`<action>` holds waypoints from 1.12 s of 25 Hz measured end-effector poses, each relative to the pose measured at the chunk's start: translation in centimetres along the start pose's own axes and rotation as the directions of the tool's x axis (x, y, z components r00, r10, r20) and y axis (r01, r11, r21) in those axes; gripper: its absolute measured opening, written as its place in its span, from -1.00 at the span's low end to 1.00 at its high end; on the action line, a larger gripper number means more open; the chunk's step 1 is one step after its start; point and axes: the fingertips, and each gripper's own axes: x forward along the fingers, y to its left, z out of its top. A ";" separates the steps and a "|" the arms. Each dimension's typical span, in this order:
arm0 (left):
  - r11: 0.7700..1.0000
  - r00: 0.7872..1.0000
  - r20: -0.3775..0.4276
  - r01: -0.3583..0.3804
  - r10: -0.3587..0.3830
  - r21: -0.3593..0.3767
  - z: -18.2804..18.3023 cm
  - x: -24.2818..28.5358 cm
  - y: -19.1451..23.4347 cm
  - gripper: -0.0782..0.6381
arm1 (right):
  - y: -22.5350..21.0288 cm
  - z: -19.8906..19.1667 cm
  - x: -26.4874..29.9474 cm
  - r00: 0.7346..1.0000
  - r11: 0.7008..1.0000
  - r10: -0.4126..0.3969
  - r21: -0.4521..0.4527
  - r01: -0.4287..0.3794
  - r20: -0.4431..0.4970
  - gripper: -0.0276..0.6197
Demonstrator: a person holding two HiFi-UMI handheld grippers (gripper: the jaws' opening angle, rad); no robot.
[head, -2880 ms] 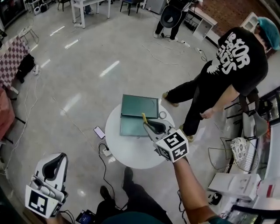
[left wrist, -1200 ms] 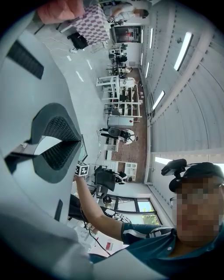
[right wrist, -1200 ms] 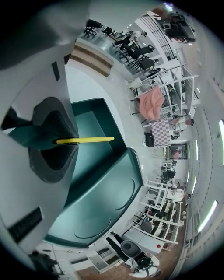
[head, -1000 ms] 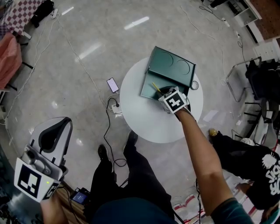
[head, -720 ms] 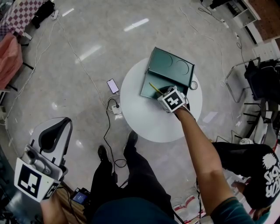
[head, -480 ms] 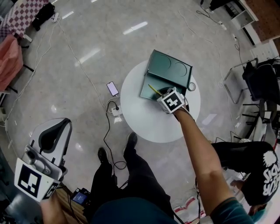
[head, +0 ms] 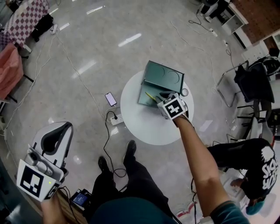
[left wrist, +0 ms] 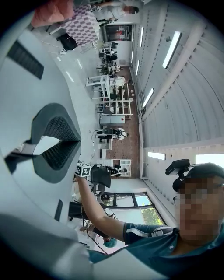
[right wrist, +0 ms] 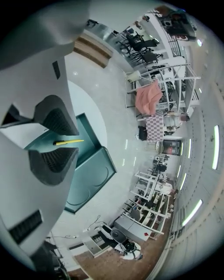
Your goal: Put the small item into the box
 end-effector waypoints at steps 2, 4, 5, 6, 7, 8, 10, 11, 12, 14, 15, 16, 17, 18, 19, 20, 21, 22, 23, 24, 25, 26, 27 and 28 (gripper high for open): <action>1.000 1.000 0.010 0.002 -0.002 0.004 1.0 -1.5 -0.2 -0.73 | 0.5 1.3 -2.6 0.999 1.000 -0.027 0.010 0.026 0.037 -0.62; 1.000 1.000 0.022 0.006 -0.006 0.009 2.0 -2.8 -0.5 -0.73 | 1.0 2.8 -5.5 0.995 0.998 -0.053 0.021 0.051 0.079 -0.62; 1.000 1.000 0.030 0.008 -0.009 0.011 2.5 -3.4 -0.7 -0.73 | 1.2 3.6 -7.0 0.993 0.998 -0.063 0.029 0.061 0.102 -0.62; 1.000 0.999 0.038 0.011 -0.011 0.012 3.1 -4.0 -0.8 -0.73 | 1.4 4.4 -8.4 0.989 0.997 -0.073 0.036 0.069 0.125 -0.63; 1.000 0.999 0.044 0.013 -0.013 0.014 3.5 -4.6 -0.9 -0.73 | 1.7 5.1 -9.8 0.986 0.996 -0.081 0.042 0.076 0.148 -0.64; 1.000 0.999 0.050 0.015 -0.016 0.015 3.8 -5.2 -1.0 -0.73 | 2.1 5.8 -11.1 0.981 0.995 -0.090 0.046 0.083 0.171 -0.65; 1.000 0.998 0.063 0.019 -0.020 0.018 4.5 -6.6 -1.1 -0.73 | 3.1 7.3 -14.0 0.970 0.994 -0.106 0.055 0.096 0.218 -0.67; 1.000 0.997 0.070 0.021 -0.022 0.020 5.0 -7.4 -1.1 -0.73 | 3.8 8.1 -15.7 0.963 0.993 -0.115 0.062 0.102 0.243 -0.68; 0.999 0.997 0.077 0.023 -0.025 0.022 5.5 -8.3 -1.0 -0.73 | 4.5 9.0 -17.4 0.956 0.992 -0.123 0.069 0.108 0.268 -0.68; 0.999 0.996 0.089 0.028 -0.030 0.028 6.6 -10.0 -0.7 -0.73 | 5.8 10.8 -21.0 0.937 0.989 -0.139 0.088 0.117 0.321 -0.70; 0.999 0.995 0.096 0.030 -0.033 0.032 7.2 -10.7 -0.8 -0.73 | 6.4 11.5 -22.8 0.926 0.988 -0.148 0.100 0.120 0.348 -0.70; 0.999 0.994 0.104 0.032 -0.036 0.037 7.7 -11.3 -1.0 -0.73 | 6.9 11.9 -24.6 0.914 0.986 -0.157 0.113 0.123 0.374 -0.71; 0.998 0.993 0.112 0.034 -0.039 0.043 8.2 -11.9 -1.3 -0.73 | 7.3 12.3 -26.4 0.901 0.984 -0.166 0.127 0.125 0.401 -0.71; 0.998 0.992 0.120 0.037 -0.043 0.050 8.8 -12.5 -1.6 -0.73 | 7.7 12.7 -28.2 0.886 0.982 -0.176 0.141 0.127 0.428 -0.71; 0.998 0.991 0.128 0.040 -0.047 0.056 9.4 -13.2 -1.7 -0.73 | 8.3 13.3 -30.1 0.871 0.980 -0.186 0.155 0.128 0.455 -0.72; 0.997 0.989 0.136 0.043 -0.051 0.062 10.1 -14.0 -1.6 -0.73 | 8.9 14.1 -32.0 0.855 0.978 -0.194 0.167 0.129 0.480 -0.72; 0.997 0.988 0.144 0.046 -0.055 0.067 10.7 -14.8 -1.5 -0.73 | 9.7 14.8 -33.8 0.840 0.976 -0.201 0.177 0.128 0.504 -0.73; 0.996 0.987 0.151 0.049 -0.059 0.072 11.3 -15.7 -1.5 -0.73 | 10.5 15.5 -35.6 0.825 0.974 -0.207 0.186 0.126 0.526 -0.73; 0.996 0.986 0.157 0.051 -0.062 0.076 11.8 -16.4 -1.5 -0.73 | 11.3 16.1 -37.4 0.810 0.973 -0.213 0.195 0.125 0.547 -0.73; 0.995 0.984 0.163 0.053 -0.065 0.081 12.3 -17.1 -1.5 -0.73 | 12.0 16.5 -39.1 0.795 0.971 -0.219 0.203 0.123 0.566 -0.74; 0.995 0.983 0.169 0.054 -0.068 0.086 12.7 -17.7 -1.6 -0.73 | 12.7 16.8 -40.8 0.779 0.970 -0.225 0.211 0.122 0.586 -0.74; 0.994 0.982 0.176 0.056 -0.071 0.091 13.1 -18.3 -1.7 -0.73 | 13.4 17.1 -42.5 0.762 0.968 -0.232 0.218 0.122 0.605 -0.74; 0.994 0.981 0.181 0.058 -0.075 0.095 13.5 -18.9 -1.9 -0.73 | 14.1 17.3 -44.1 0.745 0.967 -0.238 0.224 0.122 0.623 -0.75; 0.993 0.979 0.187 0.060 -0.078 0.100 13.8 -19.5 -2.1 -0.73 | 14.8 17.4 -45.7 0.728 0.966 -0.244 0.229 0.122 0.641 -0.75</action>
